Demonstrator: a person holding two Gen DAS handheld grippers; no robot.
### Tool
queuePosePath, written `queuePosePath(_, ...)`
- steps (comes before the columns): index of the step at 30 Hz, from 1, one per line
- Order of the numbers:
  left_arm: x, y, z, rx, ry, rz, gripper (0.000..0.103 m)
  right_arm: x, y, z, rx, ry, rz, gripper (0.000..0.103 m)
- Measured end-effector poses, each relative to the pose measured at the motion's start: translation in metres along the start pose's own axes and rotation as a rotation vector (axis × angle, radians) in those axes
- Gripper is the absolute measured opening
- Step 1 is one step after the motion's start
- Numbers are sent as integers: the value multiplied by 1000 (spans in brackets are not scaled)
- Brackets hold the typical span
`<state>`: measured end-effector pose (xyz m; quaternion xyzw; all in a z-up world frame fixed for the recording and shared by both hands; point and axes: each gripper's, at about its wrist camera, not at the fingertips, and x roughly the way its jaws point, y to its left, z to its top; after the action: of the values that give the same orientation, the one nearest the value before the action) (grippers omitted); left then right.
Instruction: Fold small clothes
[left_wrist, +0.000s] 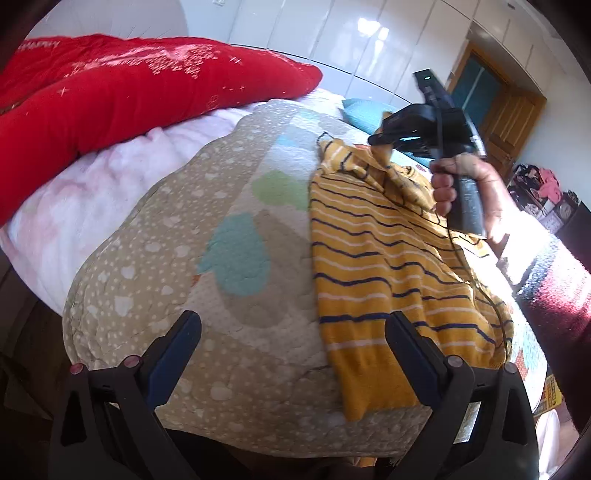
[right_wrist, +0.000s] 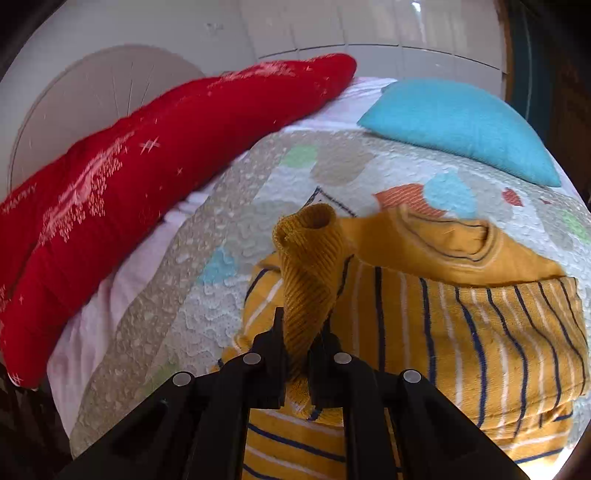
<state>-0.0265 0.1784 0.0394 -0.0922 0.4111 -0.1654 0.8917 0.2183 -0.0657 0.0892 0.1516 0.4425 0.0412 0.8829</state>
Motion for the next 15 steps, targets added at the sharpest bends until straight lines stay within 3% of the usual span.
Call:
queuePosePath(3,0,10,-2,-30,1,5,99,40,17,-7,-43,84,-17,15)
queuePosePath(6,-3,16,-1,-38,-4,11,99,52,21,-13,-70,122,-46,33)
queuePosePath(7,-5,17,-1,-37,-9,15,99,48,22,-15,-71,118,-33,41)
queuePosePath(10,-8,20,0,-44,-13,23,99,18,20,-21,-85,76,-7,54)
queuePosePath(15,-8,18,2,-48,-11,25,99,-51,-11,-50,-168,27,-103,63)
